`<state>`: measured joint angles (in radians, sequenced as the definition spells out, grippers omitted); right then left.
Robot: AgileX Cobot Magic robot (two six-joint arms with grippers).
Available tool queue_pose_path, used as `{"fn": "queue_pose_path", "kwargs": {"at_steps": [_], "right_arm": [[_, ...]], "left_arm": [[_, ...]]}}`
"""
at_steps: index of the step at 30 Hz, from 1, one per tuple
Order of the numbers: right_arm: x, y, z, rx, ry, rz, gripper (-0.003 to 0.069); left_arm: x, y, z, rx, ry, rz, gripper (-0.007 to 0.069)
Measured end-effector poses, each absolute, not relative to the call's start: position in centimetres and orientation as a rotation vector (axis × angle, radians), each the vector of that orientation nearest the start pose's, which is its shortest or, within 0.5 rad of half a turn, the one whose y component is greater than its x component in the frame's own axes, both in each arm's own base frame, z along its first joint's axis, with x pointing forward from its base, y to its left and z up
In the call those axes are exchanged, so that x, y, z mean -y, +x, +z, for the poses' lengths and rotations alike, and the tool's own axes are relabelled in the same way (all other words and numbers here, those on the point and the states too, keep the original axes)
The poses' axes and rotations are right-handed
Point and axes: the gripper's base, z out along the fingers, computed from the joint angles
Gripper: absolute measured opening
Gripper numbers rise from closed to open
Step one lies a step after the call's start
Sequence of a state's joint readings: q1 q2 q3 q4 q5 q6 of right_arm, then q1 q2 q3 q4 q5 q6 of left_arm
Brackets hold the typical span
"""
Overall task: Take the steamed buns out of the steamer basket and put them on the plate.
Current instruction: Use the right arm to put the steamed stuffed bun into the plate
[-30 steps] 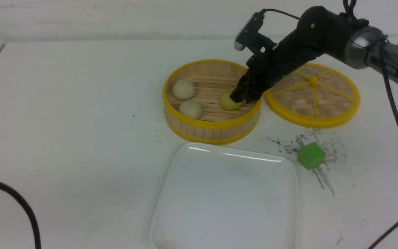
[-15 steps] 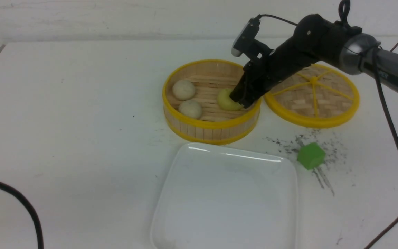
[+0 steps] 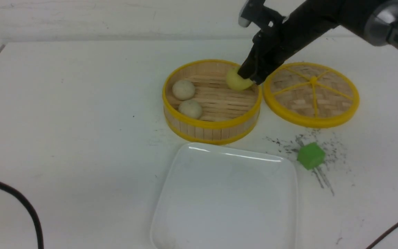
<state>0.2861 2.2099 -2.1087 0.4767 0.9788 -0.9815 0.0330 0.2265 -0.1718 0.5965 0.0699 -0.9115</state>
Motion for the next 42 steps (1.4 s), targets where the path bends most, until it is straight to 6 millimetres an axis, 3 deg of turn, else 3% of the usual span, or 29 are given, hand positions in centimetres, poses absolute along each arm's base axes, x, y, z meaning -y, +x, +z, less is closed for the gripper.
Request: {"fn": "queue_pose_path", "kwargs": {"at_steps": [12,17,21,24,29,34,38,42], "right_arm": [[-16.1,41.8,34.8,-2.143,-1.342,0.379,0.0015],[-15.8,40.7,35.3,-2.197,-1.280,0.391,0.0015],[-15.3,39.0,33.2,-2.329,-1.244,0.445,0.0015],[-14.6,36.4,31.0,-2.433,-1.259,0.514,0.0015],[-14.5,33.2,30.1,-2.477,-1.223,0.673,0.0015],[-16.3,29.9,26.9,-2.523,-1.248,0.904,0.0015],[-18.0,27.7,24.2,-2.572,-1.327,0.910,0.0015],[-18.1,26.7,22.1,-2.615,-1.320,0.868,0.0015]], "left_arm": [[-0.6,7.4,25.2,-1.570,-0.308,-0.189,0.0239],[-0.6,7.4,25.2,-1.572,-0.310,-0.187,0.0239],[-0.6,7.4,25.2,-1.572,-0.310,-0.187,0.0239],[-0.6,7.4,25.1,-1.572,-0.310,-0.187,0.0239],[-0.6,7.4,25.1,-1.572,-0.310,-0.187,0.0239],[-0.6,7.4,25.1,-1.572,-0.310,-0.187,0.0239],[-0.6,7.4,25.1,-1.572,-0.310,-0.187,0.0239],[-0.6,7.4,25.1,-1.572,-0.310,-0.187,0.0239]]}}
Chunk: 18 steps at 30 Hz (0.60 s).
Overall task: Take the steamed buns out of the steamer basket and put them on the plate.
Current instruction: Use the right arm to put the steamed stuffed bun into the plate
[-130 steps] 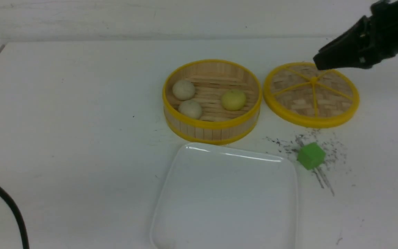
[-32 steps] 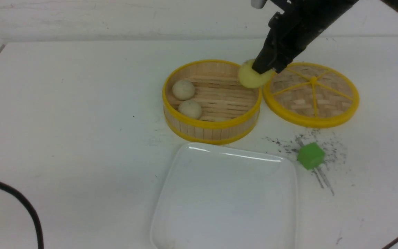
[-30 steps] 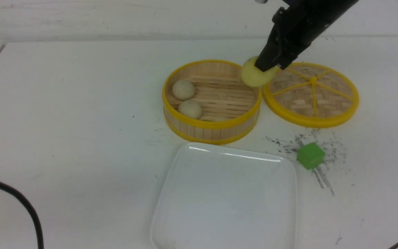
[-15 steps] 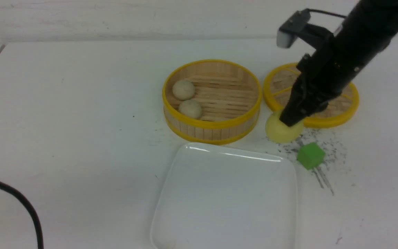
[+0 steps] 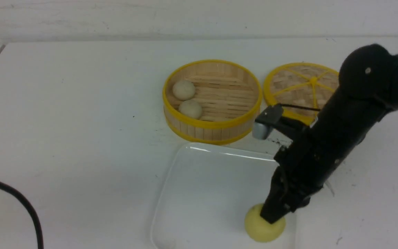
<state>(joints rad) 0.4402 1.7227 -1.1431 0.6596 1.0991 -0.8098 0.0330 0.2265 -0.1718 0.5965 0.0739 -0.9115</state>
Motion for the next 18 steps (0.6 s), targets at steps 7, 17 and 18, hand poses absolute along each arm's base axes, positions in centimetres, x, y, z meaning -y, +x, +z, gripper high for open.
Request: {"fn": "queue_pose_path", "kwargs": {"at_steps": [7,17,18], "right_arm": [[-17.3,26.1,20.1,-2.661,-1.287,0.808,0.0016],[-17.1,26.0,20.0,-2.679,-1.307,0.771,0.0034],[-17.1,26.0,19.9,-2.683,-1.309,0.769,0.0040]], "left_arm": [[-0.6,7.4,25.1,-1.572,-0.310,-0.187,0.0239],[-0.6,7.4,25.1,-1.572,-0.310,-0.187,0.0239],[-0.6,7.4,25.1,-1.572,-0.310,-0.187,0.0239]]}}
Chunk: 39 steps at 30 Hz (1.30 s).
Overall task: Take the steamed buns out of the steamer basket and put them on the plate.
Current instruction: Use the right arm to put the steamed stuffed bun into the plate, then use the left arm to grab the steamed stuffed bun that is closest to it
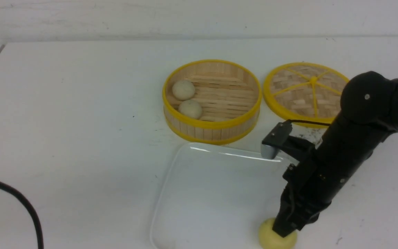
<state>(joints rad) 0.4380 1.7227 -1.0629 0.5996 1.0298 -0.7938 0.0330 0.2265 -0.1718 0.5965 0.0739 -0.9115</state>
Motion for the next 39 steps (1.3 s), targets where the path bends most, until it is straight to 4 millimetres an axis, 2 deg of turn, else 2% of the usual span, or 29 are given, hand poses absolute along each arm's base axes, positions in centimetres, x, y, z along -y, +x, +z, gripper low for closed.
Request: {"fn": "queue_pose_path", "kwargs": {"at_steps": [5,6,10,14,19,20,22,23,25,26,28,30,31,34,39], "right_arm": [[-17.0,26.0,19.9,-2.695,-1.310,0.767,0.0143],[-17.0,26.0,19.9,-2.696,-1.309,0.766,0.0209],[-17.0,26.0,19.9,-2.695,-1.309,0.763,0.0328],[-17.1,26.6,19.9,-2.647,-1.289,0.717,0.0388],[-17.5,28.2,21.5,-2.526,-1.198,0.645,0.0400],[-17.7,28.7,23.0,-2.467,-1.158,0.629,0.0401],[-17.7,28.9,24.2,-2.413,-1.128,0.608,0.0401],[-17.6,29.1,26.3,-2.322,-1.078,0.566,0.0401],[-17.2,29.1,28.4,-2.221,-1.022,0.510,0.0401],[-17.2,29.0,28.7,-2.213,-1.021,0.508,0.0401],[-16.4,28.3,31.8,-2.084,-0.950,0.446,0.0401],[-15.7,27.4,34.1,-2.006,-0.901,0.413,0.0401],[-15.0,26.3,35.8,-1.957,-0.871,0.397,0.0401],[-13.7,24.4,37.8,-1.903,-0.845,0.348,0.0401],[-11.3,21.0,38.7,-1.877,-0.799,0.248,0.0401]], "left_arm": [[-0.6,7.4,25.1,-1.572,-0.310,-0.187,0.0240],[-0.6,7.4,25.1,-1.572,-0.310,-0.187,0.0240],[-0.6,7.4,25.1,-1.572,-0.310,-0.187,0.0240],[-0.6,7.4,25.1,-1.572,-0.310,-0.187,0.0240],[-0.6,7.4,25.1,-1.573,-0.311,-0.186,0.0240],[-0.6,7.4,25.1,-1.574,-0.312,-0.186,0.0240],[-0.6,7.4,25.1,-1.574,-0.312,-0.186,0.0240],[-0.6,7.4,25.1,-1.574,-0.312,-0.186,0.0240],[-0.6,7.4,25.1,-1.575,-0.312,-0.185,0.0240],[-0.6,7.4,25.1,-1.575,-0.312,-0.185,0.0240],[-0.6,7.4,25.1,-1.575,-0.312,-0.185,0.0240],[-0.6,7.4,25.1,-1.575,-0.312,-0.185,0.0240],[-0.6,7.4,25.1,-1.575,-0.312,-0.185,0.0240],[-0.6,7.4,25.1,-1.574,-0.312,-0.186,0.0240],[-0.6,7.6,25.1,-1.581,-0.308,-0.189,0.0240]]}}
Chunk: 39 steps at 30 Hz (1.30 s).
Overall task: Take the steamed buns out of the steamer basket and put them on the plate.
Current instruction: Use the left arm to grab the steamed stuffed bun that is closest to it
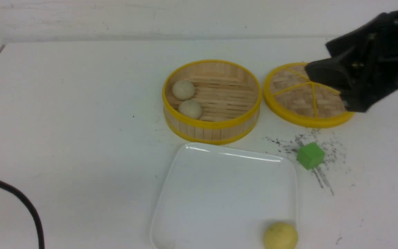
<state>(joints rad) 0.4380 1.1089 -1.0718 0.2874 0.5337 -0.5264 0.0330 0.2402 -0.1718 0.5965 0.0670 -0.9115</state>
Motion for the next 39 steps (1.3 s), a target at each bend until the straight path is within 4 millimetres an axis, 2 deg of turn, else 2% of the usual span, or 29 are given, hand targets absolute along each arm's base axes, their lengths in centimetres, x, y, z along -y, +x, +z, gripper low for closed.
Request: {"fn": "queue_pose_path", "kwargs": {"at_steps": [8,11,13,18,23,26,31,33,38,39], "right_arm": [[-7.0,15.1,38.6,-1.809,-0.645,0.115,0.0401],[-5.4,12.7,37.5,-1.799,-0.562,0.109,0.0401],[-4.9,11.8,37.0,-1.798,-0.523,0.124,0.0401],[-2.7,7.6,34.0,-1.784,-0.393,0.197,0.0401],[-1.6,4.8,31.1,-1.809,-0.349,0.263,0.0401],[-1.0,2.9,30.2,-1.755,-0.323,0.307,0.0401],[0.0,1.0,29.8,-1.685,-0.304,0.321,0.0401],[0.0,0.9,29.6,-1.700,-0.305,0.318,0.0401],[0.1,0.7,28.6,-1.800,-0.318,0.298,0.0401],[0.2,0.7,28.6,-1.803,-0.319,0.298,0.0401]], "left_arm": [[-0.2,9.1,24.9,-1.621,-0.270,-0.228,0.0240],[0.5,9.7,25.4,-1.572,-0.201,-0.295,0.0240],[0.7,9.9,25.5,-1.562,-0.182,-0.310,0.0240],[1.2,11.1,25.3,-1.583,-0.127,-0.347,0.0240],[1.9,12.1,25.3,-1.559,-0.070,-0.428,0.0240],[2.5,13.0,25.2,-1.545,-0.029,-0.501,0.0240],[2.9,15.2,24.4,-1.623,-0.009,-0.548,0.0240],[3.1,16.2,24.4,-1.647,0.021,-0.554,0.0240],[4.0,20.8,25.3,-1.664,0.178,-0.606,0.0240],[4.0,20.9,25.2,-1.669,0.180,-0.610,0.0240]]}}
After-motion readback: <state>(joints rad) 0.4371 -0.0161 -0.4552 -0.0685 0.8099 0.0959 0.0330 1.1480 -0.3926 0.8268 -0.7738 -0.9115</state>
